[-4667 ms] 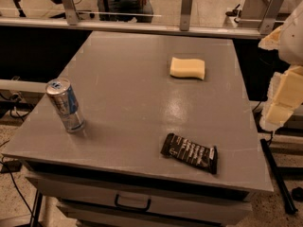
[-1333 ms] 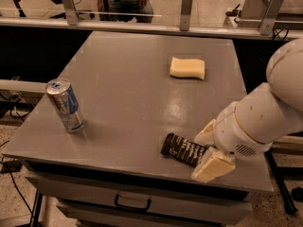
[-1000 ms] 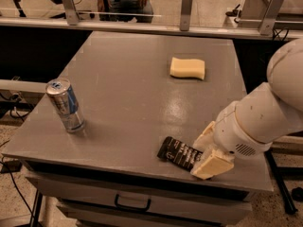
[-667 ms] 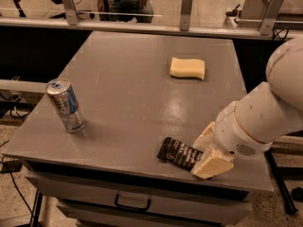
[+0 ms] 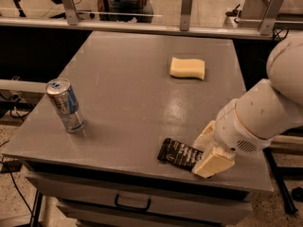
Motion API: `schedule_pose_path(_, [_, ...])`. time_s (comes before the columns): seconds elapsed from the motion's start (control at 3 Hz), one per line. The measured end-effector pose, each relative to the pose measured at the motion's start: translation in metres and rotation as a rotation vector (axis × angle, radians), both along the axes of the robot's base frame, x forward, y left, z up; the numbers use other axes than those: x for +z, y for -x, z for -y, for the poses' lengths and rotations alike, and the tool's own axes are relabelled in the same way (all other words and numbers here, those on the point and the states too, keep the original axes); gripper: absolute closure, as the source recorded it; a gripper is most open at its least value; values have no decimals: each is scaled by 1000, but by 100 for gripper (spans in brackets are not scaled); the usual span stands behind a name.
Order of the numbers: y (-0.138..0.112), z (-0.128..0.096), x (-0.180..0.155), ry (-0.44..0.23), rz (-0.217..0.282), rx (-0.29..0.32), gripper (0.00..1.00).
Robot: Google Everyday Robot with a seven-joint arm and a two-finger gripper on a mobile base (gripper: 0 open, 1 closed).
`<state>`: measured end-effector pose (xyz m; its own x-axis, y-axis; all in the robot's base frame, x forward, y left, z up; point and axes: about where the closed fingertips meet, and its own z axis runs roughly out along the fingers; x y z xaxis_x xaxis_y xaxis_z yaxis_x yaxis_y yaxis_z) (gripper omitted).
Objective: Move rxbar chocolate near sponge
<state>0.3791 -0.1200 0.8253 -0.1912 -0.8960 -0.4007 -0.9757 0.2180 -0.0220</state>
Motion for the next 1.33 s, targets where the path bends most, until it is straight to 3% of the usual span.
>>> schedule_pose_path(0.33, [3,-2,13,12,24,-3,100])
schedule_pose_path(0.67, [-12,4,35,18,69,-25,100])
schedule_pose_path(1.33, [-90,34,87,34,217,-112,100])
